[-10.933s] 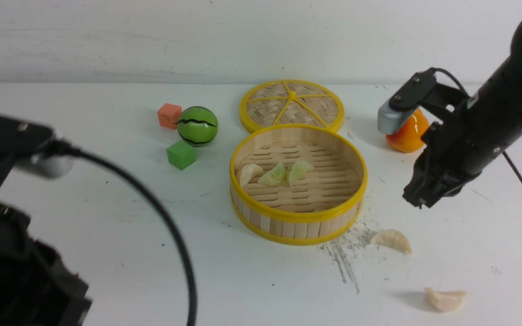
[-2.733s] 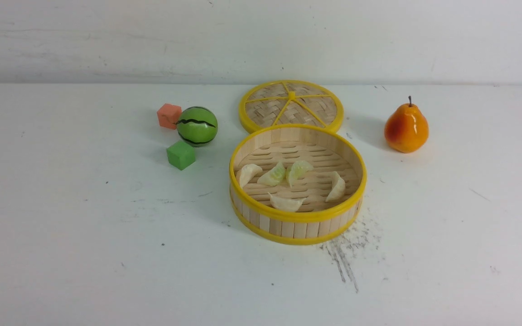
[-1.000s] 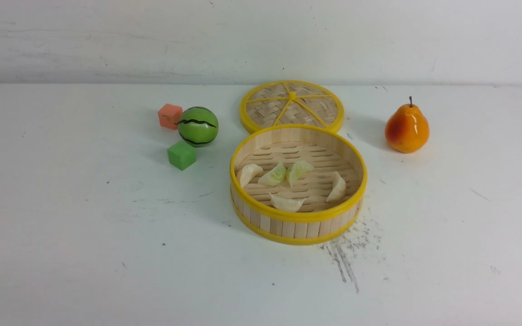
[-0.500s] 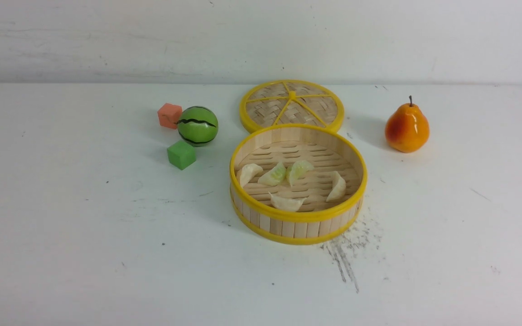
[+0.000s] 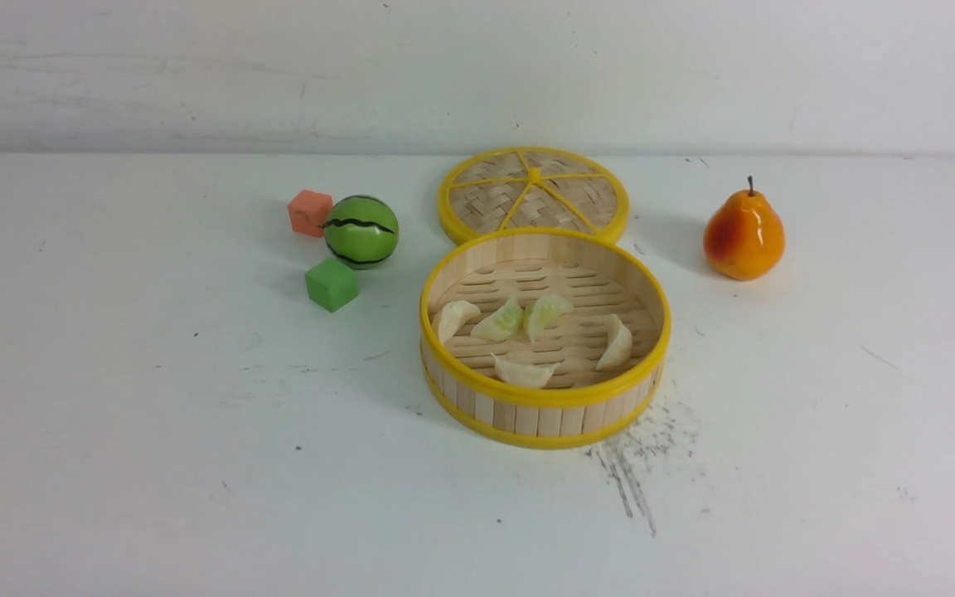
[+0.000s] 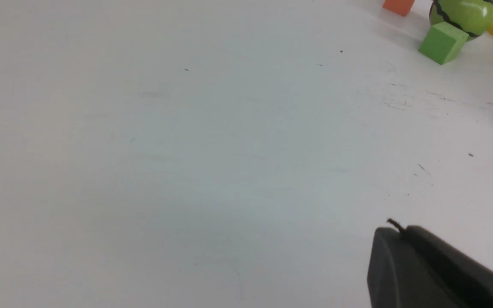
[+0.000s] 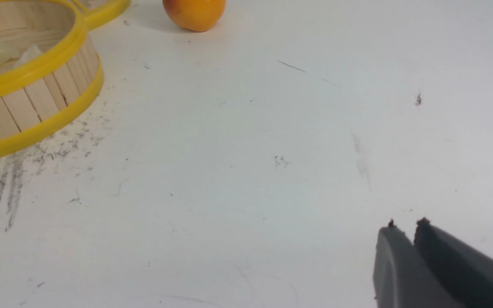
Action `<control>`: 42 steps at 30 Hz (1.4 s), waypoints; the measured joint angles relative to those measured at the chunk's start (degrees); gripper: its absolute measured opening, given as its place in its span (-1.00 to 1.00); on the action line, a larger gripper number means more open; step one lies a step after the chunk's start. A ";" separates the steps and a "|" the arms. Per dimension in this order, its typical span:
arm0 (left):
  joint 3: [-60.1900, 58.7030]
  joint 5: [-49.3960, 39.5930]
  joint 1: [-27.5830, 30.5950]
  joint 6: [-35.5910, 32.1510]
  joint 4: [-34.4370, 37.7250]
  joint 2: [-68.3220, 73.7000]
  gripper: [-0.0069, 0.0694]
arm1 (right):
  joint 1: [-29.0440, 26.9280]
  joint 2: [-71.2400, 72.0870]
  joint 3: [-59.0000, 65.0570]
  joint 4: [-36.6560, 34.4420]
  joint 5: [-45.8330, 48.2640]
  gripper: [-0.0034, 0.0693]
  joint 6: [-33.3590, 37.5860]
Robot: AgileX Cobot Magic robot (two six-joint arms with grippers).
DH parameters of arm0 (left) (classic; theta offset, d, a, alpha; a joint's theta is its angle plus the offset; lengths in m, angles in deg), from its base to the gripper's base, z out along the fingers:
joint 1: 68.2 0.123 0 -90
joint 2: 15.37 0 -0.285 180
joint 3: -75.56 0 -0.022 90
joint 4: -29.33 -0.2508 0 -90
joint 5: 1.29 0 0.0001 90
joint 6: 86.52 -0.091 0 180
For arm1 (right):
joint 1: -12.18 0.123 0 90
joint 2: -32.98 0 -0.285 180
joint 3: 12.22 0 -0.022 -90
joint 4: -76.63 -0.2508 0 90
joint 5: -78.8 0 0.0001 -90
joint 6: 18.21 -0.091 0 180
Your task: Put the dumplings into the steamer on the white table.
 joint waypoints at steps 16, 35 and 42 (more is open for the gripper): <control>0.00 0.00 0.00 -0.25 0.11 0.00 -0.86 | 0.00 0.00 0.00 0.00 0.00 -0.67 -0.06; 0.00 -0.02 0.00 -0.25 0.16 0.00 -0.86 | 0.00 0.00 0.00 0.00 0.00 -0.62 -0.06; 0.00 -0.02 0.00 -0.25 0.16 0.00 -0.85 | 0.00 0.00 0.00 0.00 0.00 -0.60 -0.11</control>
